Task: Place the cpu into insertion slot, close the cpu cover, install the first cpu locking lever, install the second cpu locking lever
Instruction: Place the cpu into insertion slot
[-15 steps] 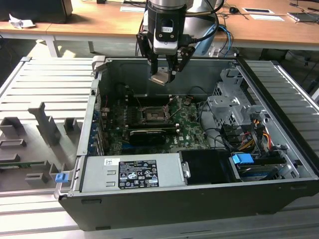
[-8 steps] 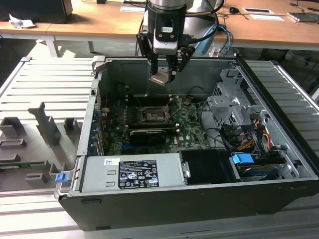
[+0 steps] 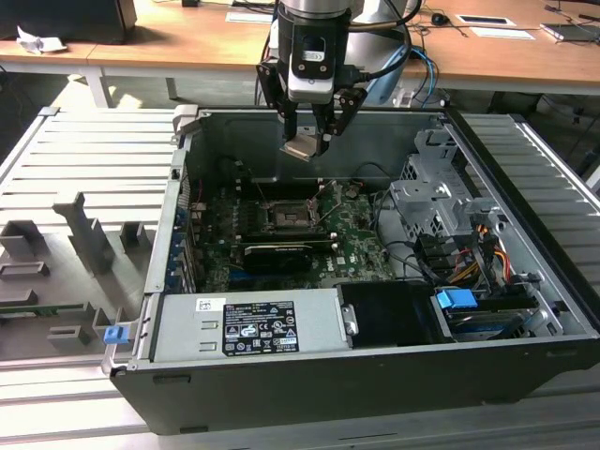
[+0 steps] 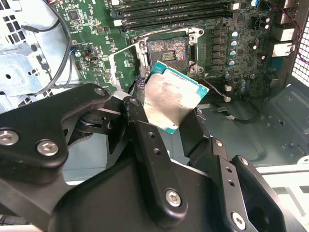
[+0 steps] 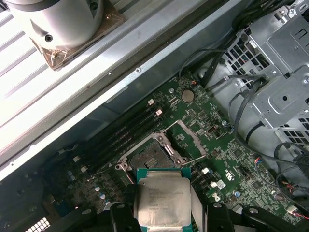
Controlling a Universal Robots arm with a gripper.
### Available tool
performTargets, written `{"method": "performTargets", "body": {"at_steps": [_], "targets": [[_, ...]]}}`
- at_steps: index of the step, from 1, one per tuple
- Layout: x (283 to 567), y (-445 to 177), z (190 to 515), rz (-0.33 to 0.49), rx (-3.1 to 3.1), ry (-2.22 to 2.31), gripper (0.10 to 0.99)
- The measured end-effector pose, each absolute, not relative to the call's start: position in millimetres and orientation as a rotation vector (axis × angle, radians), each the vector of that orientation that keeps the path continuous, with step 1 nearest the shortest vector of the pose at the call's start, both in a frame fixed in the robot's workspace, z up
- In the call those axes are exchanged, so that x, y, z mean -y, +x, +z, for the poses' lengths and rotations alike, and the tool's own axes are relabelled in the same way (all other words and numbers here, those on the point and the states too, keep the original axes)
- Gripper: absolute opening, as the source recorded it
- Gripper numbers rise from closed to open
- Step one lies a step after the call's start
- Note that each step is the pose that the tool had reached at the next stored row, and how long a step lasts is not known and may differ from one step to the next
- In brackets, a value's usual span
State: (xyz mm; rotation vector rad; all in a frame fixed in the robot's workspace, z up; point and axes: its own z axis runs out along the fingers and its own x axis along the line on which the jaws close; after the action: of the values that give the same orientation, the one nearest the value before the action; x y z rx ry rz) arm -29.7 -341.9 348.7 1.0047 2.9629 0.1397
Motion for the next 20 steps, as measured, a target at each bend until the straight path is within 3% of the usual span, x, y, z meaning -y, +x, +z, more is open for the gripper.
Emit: {"method": "performTargets", "body": {"at_steps": [20], "targets": [[341.8,-29.7,348.1,0.139,-2.939,1.067,0.529]]}}
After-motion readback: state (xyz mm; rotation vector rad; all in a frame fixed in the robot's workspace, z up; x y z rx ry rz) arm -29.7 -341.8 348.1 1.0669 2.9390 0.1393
